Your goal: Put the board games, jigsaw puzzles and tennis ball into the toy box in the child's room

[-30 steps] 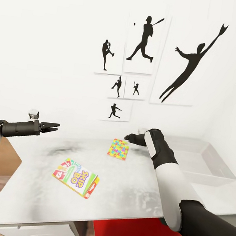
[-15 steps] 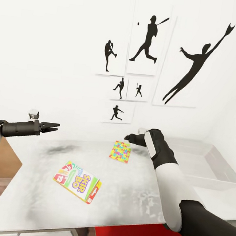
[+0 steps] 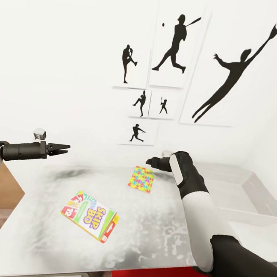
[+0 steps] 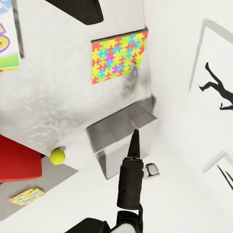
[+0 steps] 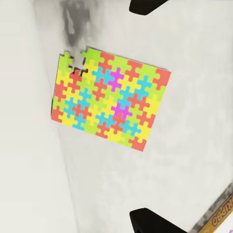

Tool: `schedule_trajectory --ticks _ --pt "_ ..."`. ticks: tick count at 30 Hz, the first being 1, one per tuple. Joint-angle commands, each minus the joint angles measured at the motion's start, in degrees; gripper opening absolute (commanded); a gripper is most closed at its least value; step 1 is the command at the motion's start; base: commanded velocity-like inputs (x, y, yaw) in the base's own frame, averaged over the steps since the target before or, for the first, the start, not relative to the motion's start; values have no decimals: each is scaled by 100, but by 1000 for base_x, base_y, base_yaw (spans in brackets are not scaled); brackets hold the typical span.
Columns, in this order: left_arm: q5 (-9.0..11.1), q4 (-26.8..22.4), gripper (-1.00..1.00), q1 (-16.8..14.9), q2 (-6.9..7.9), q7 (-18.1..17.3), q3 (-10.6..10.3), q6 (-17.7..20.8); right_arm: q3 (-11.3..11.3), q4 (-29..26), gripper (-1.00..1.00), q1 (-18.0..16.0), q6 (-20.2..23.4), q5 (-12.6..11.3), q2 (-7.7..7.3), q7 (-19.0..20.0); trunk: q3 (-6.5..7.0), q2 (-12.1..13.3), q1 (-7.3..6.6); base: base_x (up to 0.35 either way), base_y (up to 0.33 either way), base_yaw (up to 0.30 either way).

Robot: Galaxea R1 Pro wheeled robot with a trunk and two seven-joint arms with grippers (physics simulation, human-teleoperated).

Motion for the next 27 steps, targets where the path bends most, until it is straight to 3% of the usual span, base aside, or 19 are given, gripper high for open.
schedule_trajectory --ticks 1,15,27 --pt "10 1 100 -4 2 -14 -1 60 -23 -4 100 -5 23 -27 6 -14 -20 -13 3 5 0 0" --pt "10 1 100 -4 2 -14 -1 60 -16 -4 100 -5 33 -13 6 -34 -140 -13 3 1 0 0" --pt "10 1 100 -1 13 -15 1 60 -15 -13 100 -8 36 -7 6 -13 -154 -13 3 0 0 0"
